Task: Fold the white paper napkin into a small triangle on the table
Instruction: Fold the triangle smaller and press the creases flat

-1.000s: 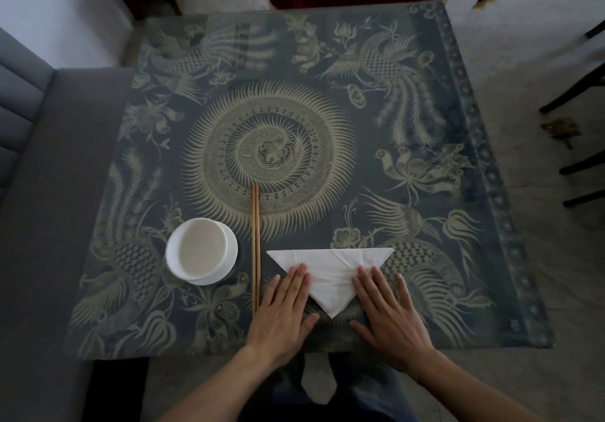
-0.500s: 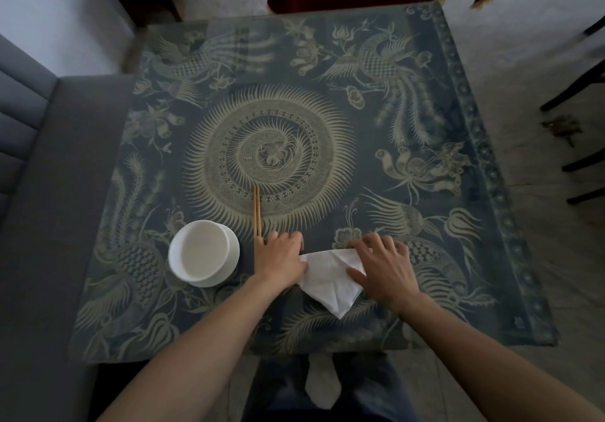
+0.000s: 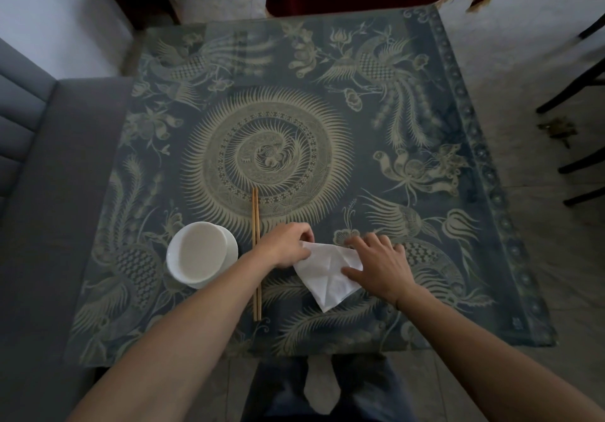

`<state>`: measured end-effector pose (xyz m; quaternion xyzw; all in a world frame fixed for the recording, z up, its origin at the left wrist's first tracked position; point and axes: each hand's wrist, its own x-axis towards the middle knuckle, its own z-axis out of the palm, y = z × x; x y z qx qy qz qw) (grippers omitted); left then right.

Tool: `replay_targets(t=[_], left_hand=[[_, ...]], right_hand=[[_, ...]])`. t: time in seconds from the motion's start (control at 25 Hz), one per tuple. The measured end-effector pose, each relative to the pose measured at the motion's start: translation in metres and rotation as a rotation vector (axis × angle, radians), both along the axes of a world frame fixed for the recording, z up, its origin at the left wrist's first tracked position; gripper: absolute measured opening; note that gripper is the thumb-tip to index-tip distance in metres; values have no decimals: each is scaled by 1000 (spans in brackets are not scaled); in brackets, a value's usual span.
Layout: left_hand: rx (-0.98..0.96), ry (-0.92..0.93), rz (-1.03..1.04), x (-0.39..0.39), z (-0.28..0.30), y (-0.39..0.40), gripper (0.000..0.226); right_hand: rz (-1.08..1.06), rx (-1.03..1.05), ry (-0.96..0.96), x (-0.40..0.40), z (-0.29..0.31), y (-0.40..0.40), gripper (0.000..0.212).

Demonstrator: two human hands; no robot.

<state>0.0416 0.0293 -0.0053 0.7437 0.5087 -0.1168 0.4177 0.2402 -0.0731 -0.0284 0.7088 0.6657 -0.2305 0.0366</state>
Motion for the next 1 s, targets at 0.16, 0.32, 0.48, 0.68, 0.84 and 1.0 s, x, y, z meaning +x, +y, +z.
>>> replay_targets(t=[0.16,0.32,0.48,0.68,0.84,1.0], left_hand=[[85,-39,-39,6,2,1,11],[159,-81,-36,11,1,1,12],[129,-118,112,6,-4,0,24],[17,-142,240,-6,-14,-5,21],[95,-264,372,3,-5,-2,12],[332,-275,286,16,9,2,19]], right_hand=[[-41,12,0,2,-1,2,43],[-60,-11,52,1,-1,1,51],[-137,-28,73,1,-2,-4,39],[-187,37,90,1,-1,-16,40],[17,170,-27,5,0,-40,43],[176,132,-46,-2,0,-52,39]])
